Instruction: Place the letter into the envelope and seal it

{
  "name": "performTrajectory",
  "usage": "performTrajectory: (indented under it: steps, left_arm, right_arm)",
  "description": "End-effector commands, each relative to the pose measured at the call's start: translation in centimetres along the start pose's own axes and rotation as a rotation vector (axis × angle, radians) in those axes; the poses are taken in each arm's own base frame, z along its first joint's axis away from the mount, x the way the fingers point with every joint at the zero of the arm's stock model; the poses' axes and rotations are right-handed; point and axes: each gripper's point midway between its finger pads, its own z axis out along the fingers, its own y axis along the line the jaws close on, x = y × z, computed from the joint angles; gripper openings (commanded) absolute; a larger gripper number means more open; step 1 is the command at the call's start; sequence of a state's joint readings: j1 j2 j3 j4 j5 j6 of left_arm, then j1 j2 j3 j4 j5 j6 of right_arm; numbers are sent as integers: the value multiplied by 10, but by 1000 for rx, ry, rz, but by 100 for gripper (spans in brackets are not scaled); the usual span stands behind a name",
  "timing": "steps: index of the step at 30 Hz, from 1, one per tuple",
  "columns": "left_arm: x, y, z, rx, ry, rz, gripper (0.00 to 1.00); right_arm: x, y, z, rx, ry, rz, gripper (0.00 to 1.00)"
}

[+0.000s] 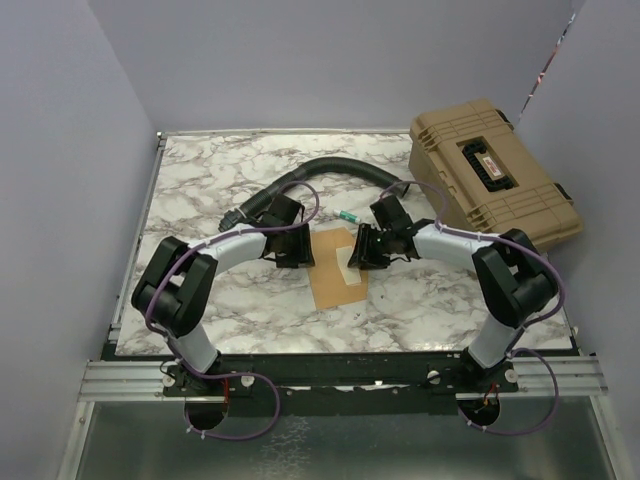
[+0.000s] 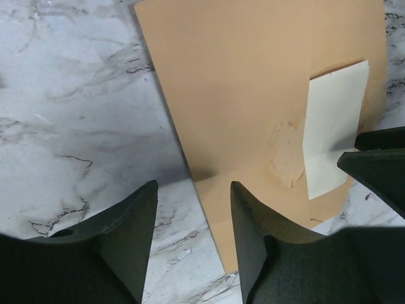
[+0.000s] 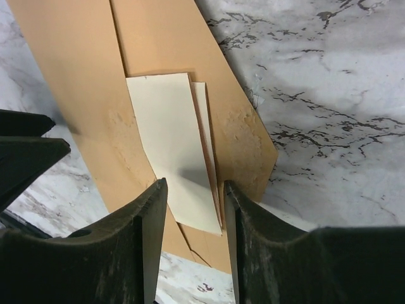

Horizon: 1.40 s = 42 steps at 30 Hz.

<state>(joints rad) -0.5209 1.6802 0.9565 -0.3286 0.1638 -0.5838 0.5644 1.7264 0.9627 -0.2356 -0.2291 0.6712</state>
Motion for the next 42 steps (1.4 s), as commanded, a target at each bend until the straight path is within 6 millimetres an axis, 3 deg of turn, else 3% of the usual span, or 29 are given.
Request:
performTrajectory:
  steps: [1,5,14,19,26,34,42]
  left_arm:
    - [23,12,11,-32,95,-16,49]
    - [31,11,15,-13,134,-14,39]
    - [33,16,18,-27,135,6,38]
    - [26,21,17,-58,102,22,39]
    - [8,32,12,-138,13,-7,46]
    - [-7,30,17,-153,-21,-37,47]
    - [8,19,27,-79,62,-49,42]
  right_arm:
    - [1,3,11,-3,10,-25,42]
    - [9,16,16,-78,38,-30,36]
    - [7,29,22,-157,14,-14,39]
    - [-9,26,8,-91,-56,-13,49]
    - [-27,24,-9,7,-84,-32,53]
    - [-36,21,12,42,-71,-42,52]
    - [-25,29,28,-20,0,-18,52]
